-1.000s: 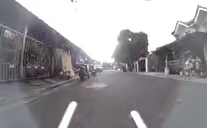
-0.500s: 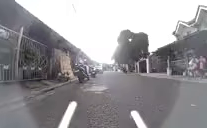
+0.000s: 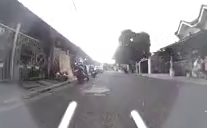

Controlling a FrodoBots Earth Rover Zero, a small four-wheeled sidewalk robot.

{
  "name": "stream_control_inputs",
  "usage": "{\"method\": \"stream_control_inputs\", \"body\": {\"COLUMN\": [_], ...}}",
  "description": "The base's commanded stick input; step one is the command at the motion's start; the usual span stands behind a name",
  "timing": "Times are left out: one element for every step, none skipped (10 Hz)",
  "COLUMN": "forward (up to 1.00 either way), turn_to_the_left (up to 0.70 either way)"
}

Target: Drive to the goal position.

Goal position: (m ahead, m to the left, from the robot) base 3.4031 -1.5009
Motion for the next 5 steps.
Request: {"method": "stream_control_inputs", "body": {"forward": [0.0, 0.0, 0.0, 0.0, 0.46], "turn_to_the_left": [0.0, 0.0, 0.0, 0.0, 0.0]}}
